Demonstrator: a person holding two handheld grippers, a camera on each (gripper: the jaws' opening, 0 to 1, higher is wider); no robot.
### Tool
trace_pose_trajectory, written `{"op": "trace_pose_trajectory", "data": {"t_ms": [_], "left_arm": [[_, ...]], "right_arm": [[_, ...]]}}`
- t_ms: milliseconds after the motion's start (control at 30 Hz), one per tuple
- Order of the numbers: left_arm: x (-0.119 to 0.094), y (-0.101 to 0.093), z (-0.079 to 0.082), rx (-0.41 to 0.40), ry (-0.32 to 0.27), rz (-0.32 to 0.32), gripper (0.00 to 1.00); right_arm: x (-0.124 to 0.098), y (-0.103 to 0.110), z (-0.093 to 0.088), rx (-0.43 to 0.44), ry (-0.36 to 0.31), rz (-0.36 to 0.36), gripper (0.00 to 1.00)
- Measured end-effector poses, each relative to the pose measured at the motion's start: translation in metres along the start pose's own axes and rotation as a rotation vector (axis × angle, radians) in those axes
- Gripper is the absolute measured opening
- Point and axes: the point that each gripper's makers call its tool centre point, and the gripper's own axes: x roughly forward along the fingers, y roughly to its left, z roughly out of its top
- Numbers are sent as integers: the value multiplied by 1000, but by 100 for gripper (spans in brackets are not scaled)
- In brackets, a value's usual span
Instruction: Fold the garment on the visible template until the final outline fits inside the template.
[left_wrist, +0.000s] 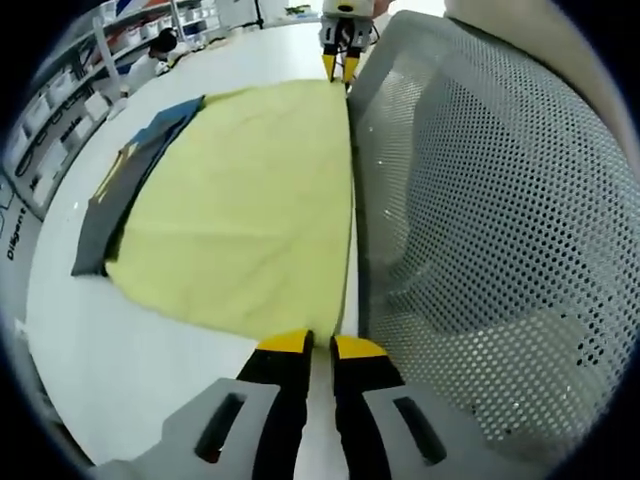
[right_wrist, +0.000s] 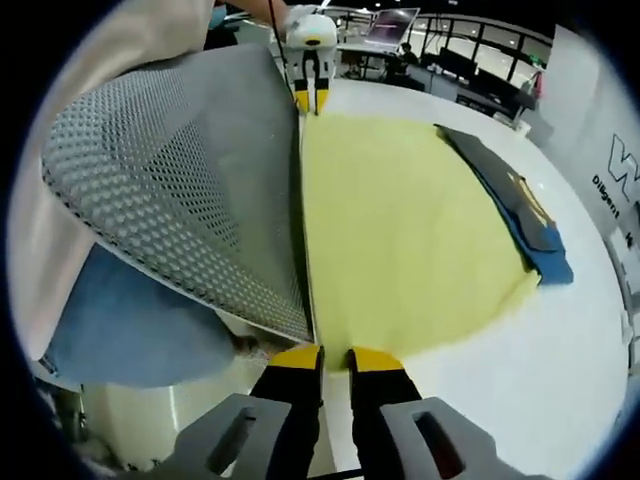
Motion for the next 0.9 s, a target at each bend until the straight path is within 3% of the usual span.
{"op": "trace_pose_trajectory", "data": {"t_ms": [467, 667, 900], "left_arm": [[-1, -1, -1, -6, 9, 3, 0], [-13, 2, 4, -29, -6, -13, 0], [-40, 3, 21, -50, -37, -73, 0]], "right_arm": [[0, -2, -3, -2, 5, -1, 0], [-17, -3, 6, 45, -18, 27, 0], [-42, -10, 15, 17, -16, 54, 0]]}}
